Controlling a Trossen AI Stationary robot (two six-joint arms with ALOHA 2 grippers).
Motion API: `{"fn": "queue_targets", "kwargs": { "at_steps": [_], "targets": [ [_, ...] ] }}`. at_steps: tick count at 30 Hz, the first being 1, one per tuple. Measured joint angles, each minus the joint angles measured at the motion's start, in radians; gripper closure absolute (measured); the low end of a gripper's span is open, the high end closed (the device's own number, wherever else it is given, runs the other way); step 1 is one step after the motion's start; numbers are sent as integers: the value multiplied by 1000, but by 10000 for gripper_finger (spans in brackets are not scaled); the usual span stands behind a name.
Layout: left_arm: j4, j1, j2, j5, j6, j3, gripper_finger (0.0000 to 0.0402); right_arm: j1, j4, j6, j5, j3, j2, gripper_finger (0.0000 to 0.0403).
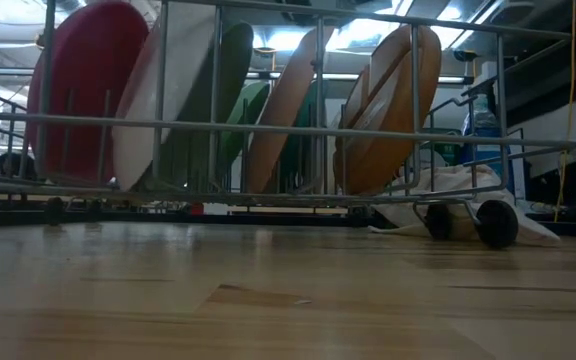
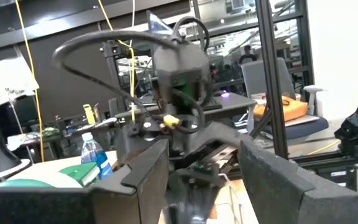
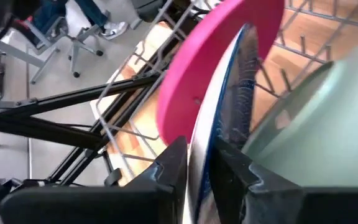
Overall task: Sort dishes
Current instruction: Put the blue plate in the dish rack
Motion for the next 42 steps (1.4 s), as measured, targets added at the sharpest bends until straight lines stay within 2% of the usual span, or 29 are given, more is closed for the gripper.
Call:
{"fn": "queue_targets", "kwargs": {
  "at_steps": [6, 10, 14, 19, 25, 35, 42],
  "targets": [
    [0, 0, 0, 0, -25, 0, 218, -42, -40, 7, -2, 0, 0, 340],
    [0, 0, 0, 0, -25, 0, 218, -65, -16, 17, -17, -1, 0, 364],
    [0, 0, 0, 0, -25, 0, 218, -79, 19, 14, -92, 0, -2, 387],
    [1, 0, 0, 0, -18, 0, 218, -81, 15, 51, -147, 0, 2, 377],
    [0, 0, 0, 0, -19, 0, 218, -79, 20, 120, -86, -1, 4, 388],
    [1, 0, 0, 0, -21, 0, 218, -86, 42, 326, -25, -3, 6, 386],
    [0, 0, 0, 0, -21, 0, 218, -85, 50, 393, 73, -3, 6, 389]
  ]
}}
